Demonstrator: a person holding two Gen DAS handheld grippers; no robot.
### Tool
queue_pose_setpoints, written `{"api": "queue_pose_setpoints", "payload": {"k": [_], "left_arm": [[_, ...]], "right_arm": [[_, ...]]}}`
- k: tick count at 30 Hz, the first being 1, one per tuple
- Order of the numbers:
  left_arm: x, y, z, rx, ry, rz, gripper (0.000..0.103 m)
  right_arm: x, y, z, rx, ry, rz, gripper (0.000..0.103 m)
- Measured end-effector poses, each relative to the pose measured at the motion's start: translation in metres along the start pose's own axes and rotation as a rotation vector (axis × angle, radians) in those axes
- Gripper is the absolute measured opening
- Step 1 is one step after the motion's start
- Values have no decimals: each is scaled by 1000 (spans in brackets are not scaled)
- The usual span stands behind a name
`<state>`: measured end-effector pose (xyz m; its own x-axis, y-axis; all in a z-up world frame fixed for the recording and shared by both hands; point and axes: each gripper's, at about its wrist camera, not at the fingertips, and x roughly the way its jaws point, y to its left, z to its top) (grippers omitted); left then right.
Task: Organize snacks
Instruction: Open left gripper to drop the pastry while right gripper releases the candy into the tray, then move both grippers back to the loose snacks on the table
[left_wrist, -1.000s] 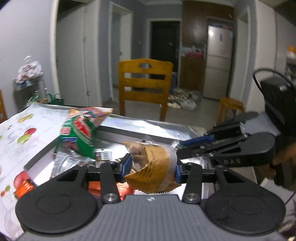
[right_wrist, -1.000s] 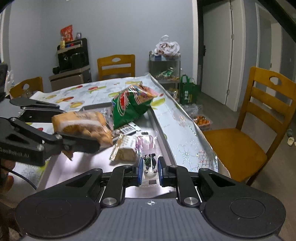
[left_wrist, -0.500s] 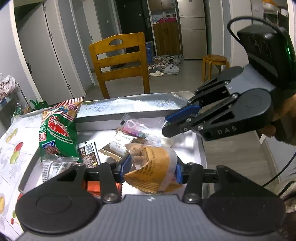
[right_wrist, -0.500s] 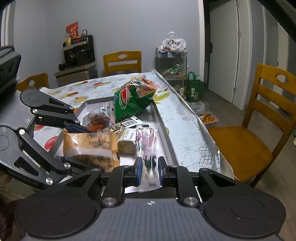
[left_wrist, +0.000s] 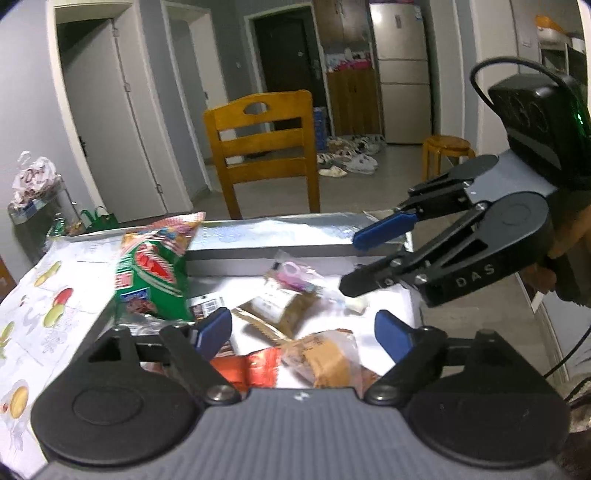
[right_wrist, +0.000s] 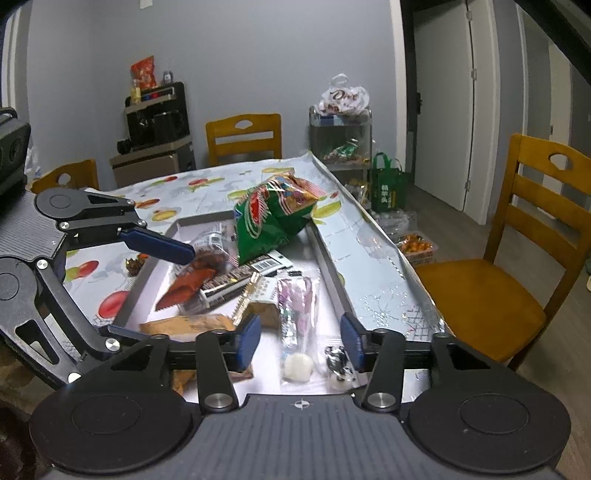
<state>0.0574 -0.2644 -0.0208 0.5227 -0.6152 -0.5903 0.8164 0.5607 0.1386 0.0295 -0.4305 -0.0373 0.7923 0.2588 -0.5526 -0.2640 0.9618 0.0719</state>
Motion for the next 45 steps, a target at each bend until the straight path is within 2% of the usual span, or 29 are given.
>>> {"api": "queue_pose_setpoints", "payload": {"k": [6, 8, 21, 28, 32, 34, 38, 45], "left_arm": [[-27, 18, -10, -57, -36, 54, 90], [-38, 27, -15, -78, -48, 75, 90], [-109, 98, -62, -266, -102, 297, 92], [-140, 141, -66, -380, -118, 424, 92], [-145, 158, -72, -435, -144, 470, 96], [-139, 162, -82, -457, -136, 455, 96], [-112, 161, -102, -476, -83, 367, 96], [-71, 154, -119, -428, -15, 319, 96]], "right_arm": [[-3, 14, 6, -15, -13, 10, 66], [-4, 19, 9, -21, -14, 11, 68], [0, 62, 26, -71, -16, 46, 71], [9, 95, 38, -132, -20, 102, 71], [13, 113, 44, -149, -27, 130, 72], [15, 119, 45, -158, -27, 143, 73], [21, 125, 48, -174, -12, 138, 73], [34, 127, 49, -160, 14, 134, 73]]}}
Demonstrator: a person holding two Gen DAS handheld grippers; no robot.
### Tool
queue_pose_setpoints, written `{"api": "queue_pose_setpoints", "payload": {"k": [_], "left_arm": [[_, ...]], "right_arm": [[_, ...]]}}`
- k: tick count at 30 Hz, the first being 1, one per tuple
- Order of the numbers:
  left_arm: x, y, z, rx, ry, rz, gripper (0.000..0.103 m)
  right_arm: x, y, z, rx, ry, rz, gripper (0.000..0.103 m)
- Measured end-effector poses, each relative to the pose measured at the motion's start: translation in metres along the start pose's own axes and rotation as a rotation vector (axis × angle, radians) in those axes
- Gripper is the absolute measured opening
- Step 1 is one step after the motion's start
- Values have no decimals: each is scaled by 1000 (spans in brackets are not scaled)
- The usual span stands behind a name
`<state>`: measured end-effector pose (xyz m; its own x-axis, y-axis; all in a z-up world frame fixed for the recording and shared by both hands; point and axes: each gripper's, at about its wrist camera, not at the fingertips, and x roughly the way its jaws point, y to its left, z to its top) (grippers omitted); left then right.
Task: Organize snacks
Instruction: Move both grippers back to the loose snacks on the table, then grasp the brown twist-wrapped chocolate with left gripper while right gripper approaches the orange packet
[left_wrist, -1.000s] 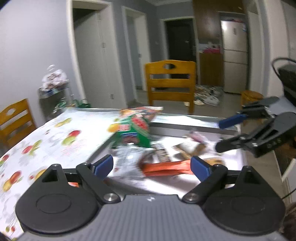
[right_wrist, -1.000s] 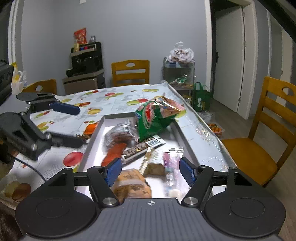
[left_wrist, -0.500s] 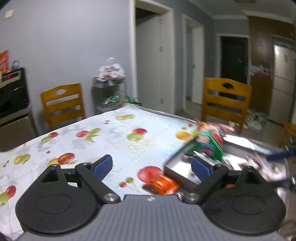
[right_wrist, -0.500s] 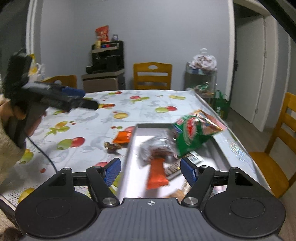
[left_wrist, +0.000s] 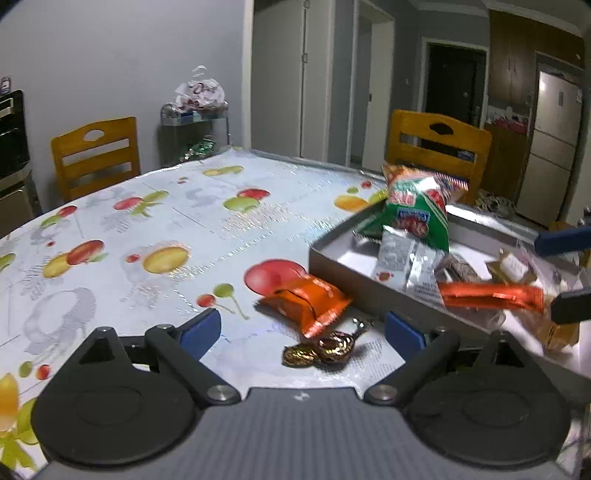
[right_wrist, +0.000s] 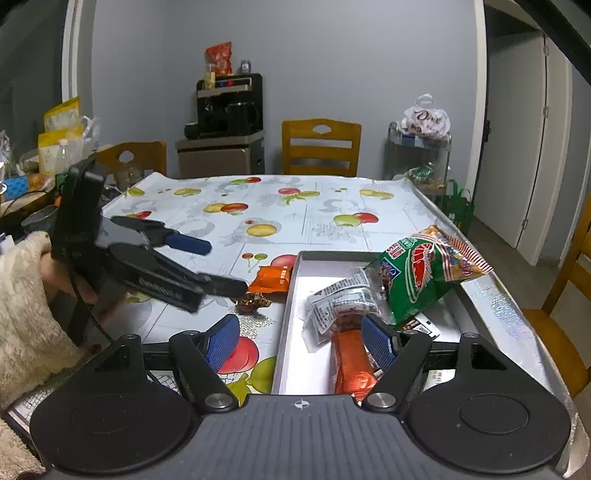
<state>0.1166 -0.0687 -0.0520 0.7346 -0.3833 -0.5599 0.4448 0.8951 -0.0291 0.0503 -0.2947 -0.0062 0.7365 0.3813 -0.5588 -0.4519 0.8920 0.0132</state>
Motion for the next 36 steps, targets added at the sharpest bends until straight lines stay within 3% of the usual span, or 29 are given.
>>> {"api": "queue_pose_setpoints", "payload": {"k": [4, 6, 9, 19, 20, 23, 32, 36], "left_arm": [[12, -8, -4, 63, 11, -30, 88], [15, -10, -4, 79, 14, -65, 71], [19, -13, -5, 101, 33, -102, 57], [33, -20, -5, 128, 62, -112, 54], [33, -20, -6, 121, 64, -108, 51], [33, -14, -3, 73, 80, -109, 21], [23, -4, -7, 60, 103, -102, 21], [17, 15, -10, 18, 110, -56, 21]], "right_arm": [[7, -3, 0, 4, 13, 3, 73], [10, -6, 1, 10, 17, 3, 73], [13, -8, 1, 14, 19, 4, 73], [19, -5, 8, -4, 25, 30, 73], [19, -2, 10, -13, 24, 31, 73], [21, 4, 17, -34, 25, 46, 73], [43, 32, 57, -95, 31, 101, 71], [70, 48, 69, -117, 48, 89, 68]]}}
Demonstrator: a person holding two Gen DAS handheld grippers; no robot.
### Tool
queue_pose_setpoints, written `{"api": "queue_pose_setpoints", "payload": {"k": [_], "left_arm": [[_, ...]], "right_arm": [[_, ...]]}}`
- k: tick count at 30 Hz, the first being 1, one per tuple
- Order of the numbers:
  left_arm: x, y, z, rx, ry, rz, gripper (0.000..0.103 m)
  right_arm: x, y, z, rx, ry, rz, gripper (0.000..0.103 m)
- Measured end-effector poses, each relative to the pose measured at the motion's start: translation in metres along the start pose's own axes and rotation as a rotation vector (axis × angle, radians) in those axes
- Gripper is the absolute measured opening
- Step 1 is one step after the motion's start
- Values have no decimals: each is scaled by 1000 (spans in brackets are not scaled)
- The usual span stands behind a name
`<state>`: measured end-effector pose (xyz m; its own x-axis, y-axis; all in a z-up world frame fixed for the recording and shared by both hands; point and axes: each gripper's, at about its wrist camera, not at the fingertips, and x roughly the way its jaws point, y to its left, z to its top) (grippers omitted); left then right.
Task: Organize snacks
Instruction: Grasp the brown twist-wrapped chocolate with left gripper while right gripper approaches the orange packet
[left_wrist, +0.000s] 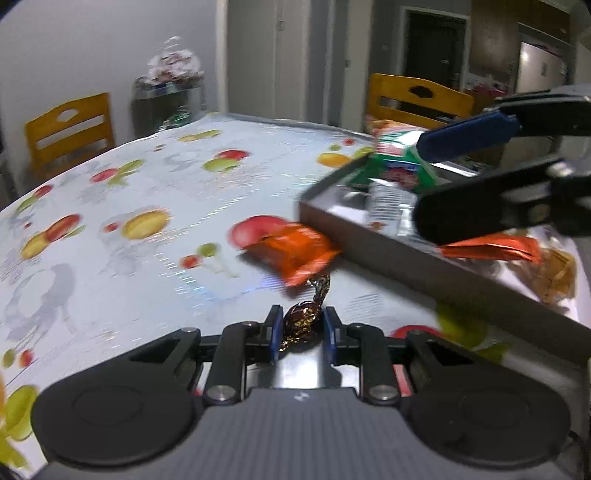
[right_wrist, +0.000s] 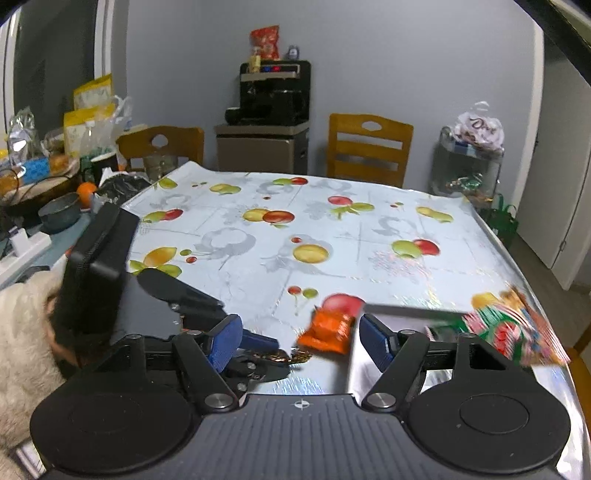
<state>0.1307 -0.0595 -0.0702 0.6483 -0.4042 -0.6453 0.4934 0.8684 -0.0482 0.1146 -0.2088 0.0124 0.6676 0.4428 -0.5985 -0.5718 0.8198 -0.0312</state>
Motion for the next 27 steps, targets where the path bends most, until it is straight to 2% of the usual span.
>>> {"api": "queue_pose_setpoints", "payload": {"k": [5, 8, 17, 23, 27], "left_arm": [[-6, 30, -3, -71, -2, 66, 21], [-9, 44, -5, -101, -3, 93, 21], [-12, 65, -7, -165, -16, 143, 21], [-11, 67, -7, -169, -17, 145, 21], [-10, 68, -8, -174, -18, 141, 21]], "right_arm": [[44, 4, 8, 54, 79, -31, 57], [63, 7, 6, 56, 112, -64, 54], [96, 6, 7, 58, 162, -141, 54], [115, 7, 3, 49, 202, -154, 54], [118, 14, 2, 1, 195, -168, 54]]}}
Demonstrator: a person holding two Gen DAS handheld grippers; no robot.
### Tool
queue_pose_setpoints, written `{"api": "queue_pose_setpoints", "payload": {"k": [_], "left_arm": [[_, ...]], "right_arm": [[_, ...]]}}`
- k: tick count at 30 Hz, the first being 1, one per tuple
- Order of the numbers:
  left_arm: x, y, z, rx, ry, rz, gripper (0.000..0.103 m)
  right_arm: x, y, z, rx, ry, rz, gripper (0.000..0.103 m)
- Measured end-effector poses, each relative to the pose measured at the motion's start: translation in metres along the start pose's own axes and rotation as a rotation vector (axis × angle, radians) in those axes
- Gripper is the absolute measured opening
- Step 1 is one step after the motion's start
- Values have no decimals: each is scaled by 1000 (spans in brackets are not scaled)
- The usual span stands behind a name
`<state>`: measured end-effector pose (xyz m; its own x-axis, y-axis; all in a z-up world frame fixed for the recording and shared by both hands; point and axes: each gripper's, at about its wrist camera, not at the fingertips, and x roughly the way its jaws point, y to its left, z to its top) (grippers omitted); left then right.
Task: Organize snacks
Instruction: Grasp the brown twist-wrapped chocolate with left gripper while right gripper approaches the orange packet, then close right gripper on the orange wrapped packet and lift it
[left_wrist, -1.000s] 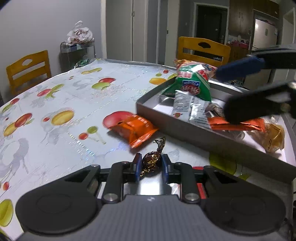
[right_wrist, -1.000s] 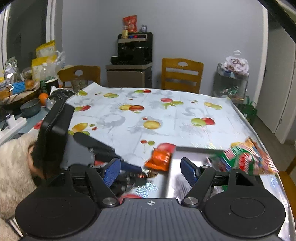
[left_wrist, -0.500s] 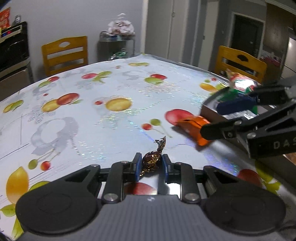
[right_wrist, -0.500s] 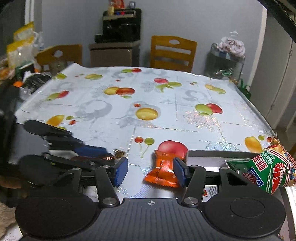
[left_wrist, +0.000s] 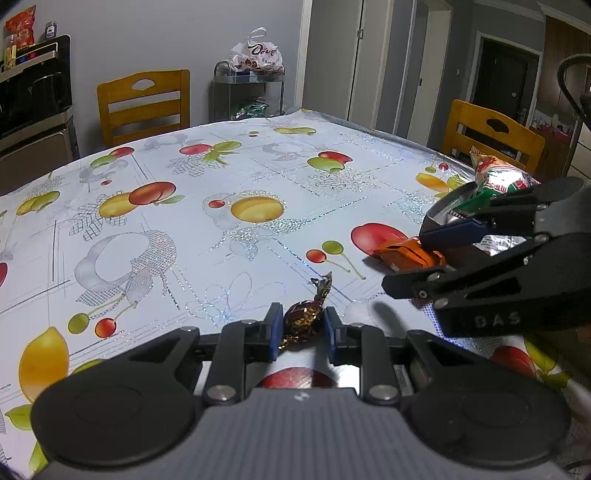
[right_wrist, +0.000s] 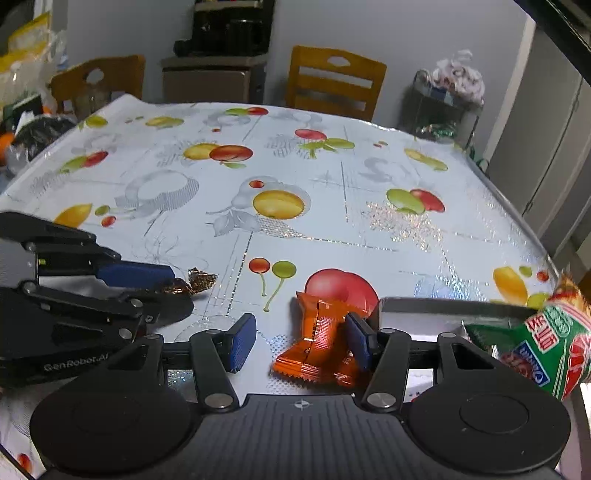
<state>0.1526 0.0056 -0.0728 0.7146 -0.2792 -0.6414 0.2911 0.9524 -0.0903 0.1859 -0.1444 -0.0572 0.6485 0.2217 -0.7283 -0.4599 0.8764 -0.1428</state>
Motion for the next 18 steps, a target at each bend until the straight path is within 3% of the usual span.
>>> {"api": "queue_pose_setpoints", "payload": {"k": [13, 18], "left_arm": [[0, 0, -1, 1, -3, 1, 21], [0, 0, -1, 3, -5, 3, 21]], "right_arm": [[-18, 8, -6, -23, -23, 100, 53], [-16, -2, -5, 16, -27, 55, 53]]}}
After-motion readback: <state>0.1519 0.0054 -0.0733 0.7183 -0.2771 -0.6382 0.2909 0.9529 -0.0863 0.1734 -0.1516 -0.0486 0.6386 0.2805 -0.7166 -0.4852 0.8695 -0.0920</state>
